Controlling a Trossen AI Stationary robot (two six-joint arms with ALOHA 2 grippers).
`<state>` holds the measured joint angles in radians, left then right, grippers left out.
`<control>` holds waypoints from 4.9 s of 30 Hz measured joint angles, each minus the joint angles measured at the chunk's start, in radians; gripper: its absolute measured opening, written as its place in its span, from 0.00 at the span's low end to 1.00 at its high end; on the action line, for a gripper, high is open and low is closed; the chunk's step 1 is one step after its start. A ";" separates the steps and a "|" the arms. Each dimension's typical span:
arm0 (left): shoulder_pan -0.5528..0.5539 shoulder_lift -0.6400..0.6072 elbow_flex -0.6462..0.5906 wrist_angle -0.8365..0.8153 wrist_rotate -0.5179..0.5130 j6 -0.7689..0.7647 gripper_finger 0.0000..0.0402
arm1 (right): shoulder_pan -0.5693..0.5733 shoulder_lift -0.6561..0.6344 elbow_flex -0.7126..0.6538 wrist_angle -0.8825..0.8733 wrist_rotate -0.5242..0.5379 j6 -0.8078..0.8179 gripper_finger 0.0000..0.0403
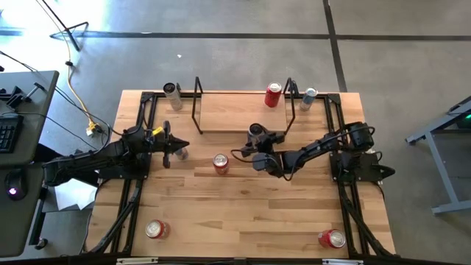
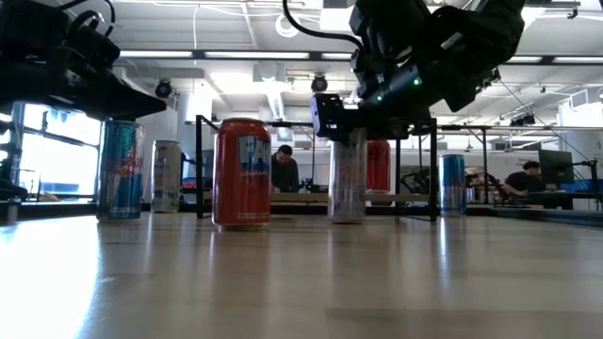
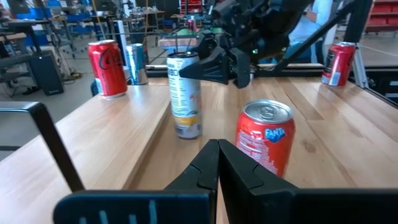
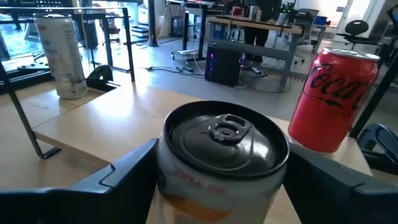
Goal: Place canned beverage on shelf
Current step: Put the bottom white-yellow soda can on the shelf
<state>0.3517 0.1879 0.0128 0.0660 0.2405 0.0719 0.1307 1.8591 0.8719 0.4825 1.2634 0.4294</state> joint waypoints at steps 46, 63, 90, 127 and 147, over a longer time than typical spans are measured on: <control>-0.080 0.000 0.000 -0.016 -0.047 0.008 0.00 | -0.025 -0.113 0.446 -0.880 -0.251 -0.127 0.75; -0.080 0.000 0.000 -0.017 -0.046 -0.008 0.00 | -0.354 -0.096 0.782 -1.533 -1.197 -0.314 0.75; -0.080 0.000 0.000 -0.018 -0.050 -0.011 0.00 | -0.386 -0.024 0.760 -1.522 -1.119 -0.387 0.69; -0.080 0.000 0.000 -0.021 -0.050 -0.016 0.00 | -0.322 -0.010 0.945 -1.745 -1.072 -0.378 0.72; -0.104 0.000 0.000 -0.022 -0.050 -0.016 0.00 | -0.362 0.051 0.945 -1.724 -1.161 -0.352 0.71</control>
<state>0.2481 0.1879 0.0124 0.0437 0.1909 0.0562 -0.2310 1.9099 1.8168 -1.2419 0.1025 0.0776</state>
